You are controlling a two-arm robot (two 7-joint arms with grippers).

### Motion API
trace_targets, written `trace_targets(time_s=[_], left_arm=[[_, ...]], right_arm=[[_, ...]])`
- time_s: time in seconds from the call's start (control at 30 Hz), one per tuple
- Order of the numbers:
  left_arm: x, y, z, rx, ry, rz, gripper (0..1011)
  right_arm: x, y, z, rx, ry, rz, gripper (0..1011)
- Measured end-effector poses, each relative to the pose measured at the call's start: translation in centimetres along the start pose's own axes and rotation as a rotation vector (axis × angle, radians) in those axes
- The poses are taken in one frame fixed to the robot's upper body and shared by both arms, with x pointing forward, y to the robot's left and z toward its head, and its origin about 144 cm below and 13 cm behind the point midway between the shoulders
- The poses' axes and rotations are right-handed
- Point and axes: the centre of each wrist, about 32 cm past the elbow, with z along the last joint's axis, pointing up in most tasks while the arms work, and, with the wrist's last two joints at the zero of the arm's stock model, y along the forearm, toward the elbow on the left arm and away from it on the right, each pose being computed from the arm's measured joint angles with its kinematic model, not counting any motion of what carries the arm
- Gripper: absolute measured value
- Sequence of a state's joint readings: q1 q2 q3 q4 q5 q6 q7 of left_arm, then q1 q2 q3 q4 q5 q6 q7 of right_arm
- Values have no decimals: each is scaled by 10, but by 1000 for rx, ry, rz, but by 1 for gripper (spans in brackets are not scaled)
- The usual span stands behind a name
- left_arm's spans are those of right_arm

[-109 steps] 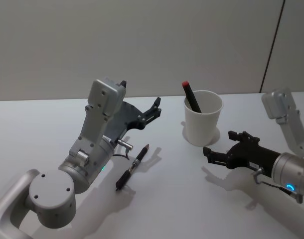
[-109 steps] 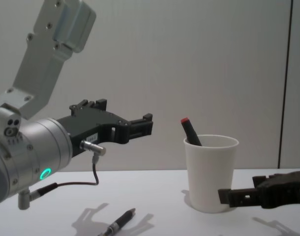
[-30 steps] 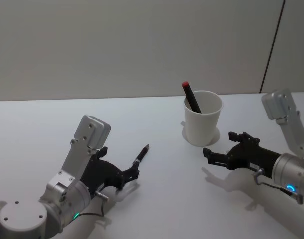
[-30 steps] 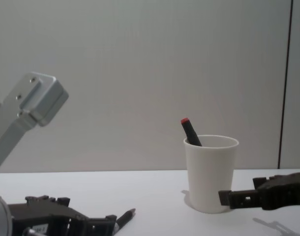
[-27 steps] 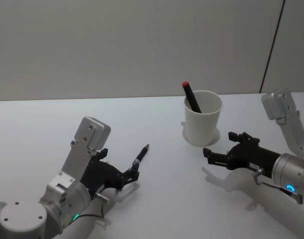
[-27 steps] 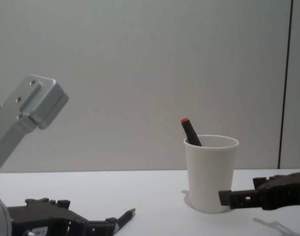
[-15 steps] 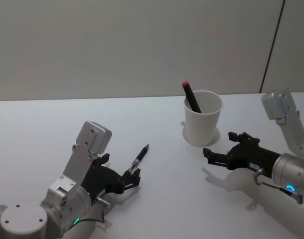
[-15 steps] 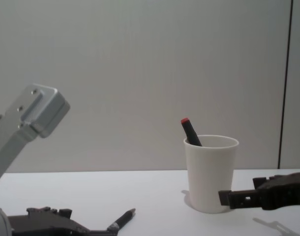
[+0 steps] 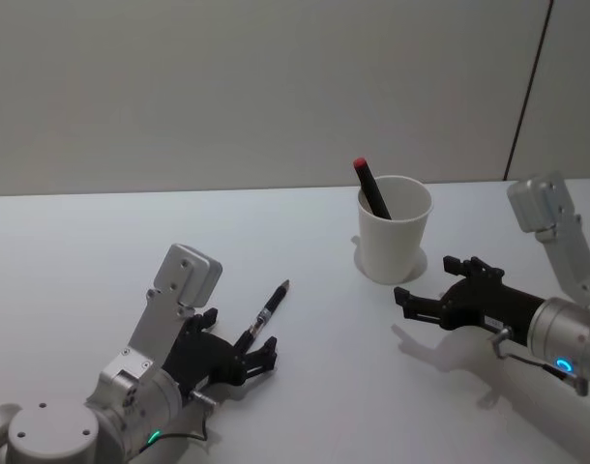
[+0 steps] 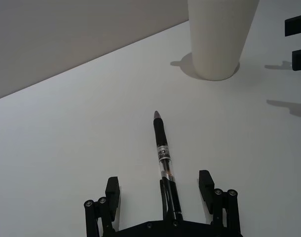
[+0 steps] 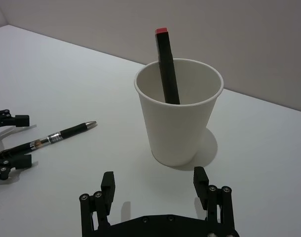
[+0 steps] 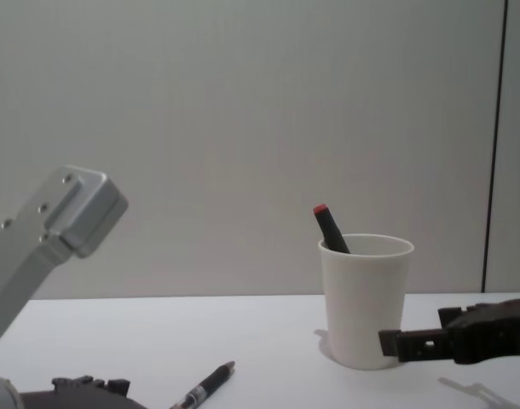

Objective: Place the pen into the pen holder.

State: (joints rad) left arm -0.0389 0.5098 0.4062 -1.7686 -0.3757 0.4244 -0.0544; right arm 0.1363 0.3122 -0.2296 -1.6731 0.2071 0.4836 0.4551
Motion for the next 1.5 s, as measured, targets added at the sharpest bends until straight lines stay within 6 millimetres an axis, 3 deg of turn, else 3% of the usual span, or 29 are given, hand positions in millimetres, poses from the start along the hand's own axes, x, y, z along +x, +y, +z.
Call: trace_targets(time_s=[0.67,1.03,1.5], left_arm=[[-2,-3,-5,10,15,-6,1001],[-3,-4,-6,11,16,-12,821],[-3,-5,-7,13,17,-12,734]], right_arm=[[0,0,0,0,0,0,1002],[0,0,0,0,0,0,1002],[0,0,0,0,0,0,1002]])
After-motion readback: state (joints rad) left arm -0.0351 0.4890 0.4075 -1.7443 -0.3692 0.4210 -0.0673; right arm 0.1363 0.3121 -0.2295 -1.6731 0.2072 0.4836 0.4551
